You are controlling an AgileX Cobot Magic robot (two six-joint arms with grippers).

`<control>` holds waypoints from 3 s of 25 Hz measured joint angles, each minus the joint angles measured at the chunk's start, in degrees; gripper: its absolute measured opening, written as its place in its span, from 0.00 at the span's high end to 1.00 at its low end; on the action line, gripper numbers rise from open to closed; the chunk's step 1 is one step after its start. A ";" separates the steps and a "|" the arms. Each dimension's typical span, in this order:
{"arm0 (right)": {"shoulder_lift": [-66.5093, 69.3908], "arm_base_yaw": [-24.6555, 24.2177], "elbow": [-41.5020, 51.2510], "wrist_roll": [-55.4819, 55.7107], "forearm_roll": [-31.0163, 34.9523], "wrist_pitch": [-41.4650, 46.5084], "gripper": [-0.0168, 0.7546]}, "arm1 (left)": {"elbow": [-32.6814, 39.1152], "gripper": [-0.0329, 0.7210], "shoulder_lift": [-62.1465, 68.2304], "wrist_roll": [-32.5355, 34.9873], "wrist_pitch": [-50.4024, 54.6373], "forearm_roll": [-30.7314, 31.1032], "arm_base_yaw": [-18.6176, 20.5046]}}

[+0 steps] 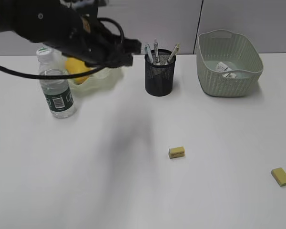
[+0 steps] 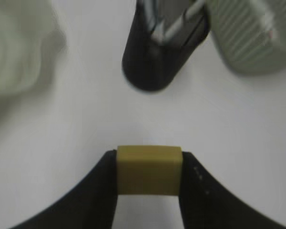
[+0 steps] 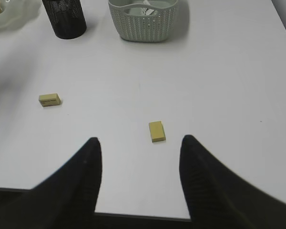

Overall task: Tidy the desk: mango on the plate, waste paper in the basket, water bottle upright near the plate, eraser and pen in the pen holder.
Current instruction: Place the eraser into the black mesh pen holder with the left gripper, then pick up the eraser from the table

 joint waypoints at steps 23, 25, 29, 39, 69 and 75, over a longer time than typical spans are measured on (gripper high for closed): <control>0.00 0.00 0.00 0.02 0.00 -0.06 0.43 | -19.38 0.56 23.54 0.29 -30.92 13.03 0.63; 0.00 0.00 0.00 0.02 0.00 -0.06 0.43 | -20.22 0.56 24.87 0.29 -30.92 14.15 0.97; 0.00 0.00 0.00 0.02 0.00 -0.06 0.43 | -21.23 0.56 26.48 0.29 -30.86 14.96 1.67; 0.00 0.00 0.00 0.02 0.00 -0.06 0.43 | -21.40 0.56 27.45 0.29 -32.01 16.94 2.14; 0.00 0.00 0.00 0.02 0.00 -0.11 0.43 | -21.40 0.36 11.84 0.29 -6.46 15.96 1.44; 0.00 0.00 0.00 0.02 0.00 -0.11 0.43 | -21.40 0.36 5.07 0.51 11.82 5.35 0.47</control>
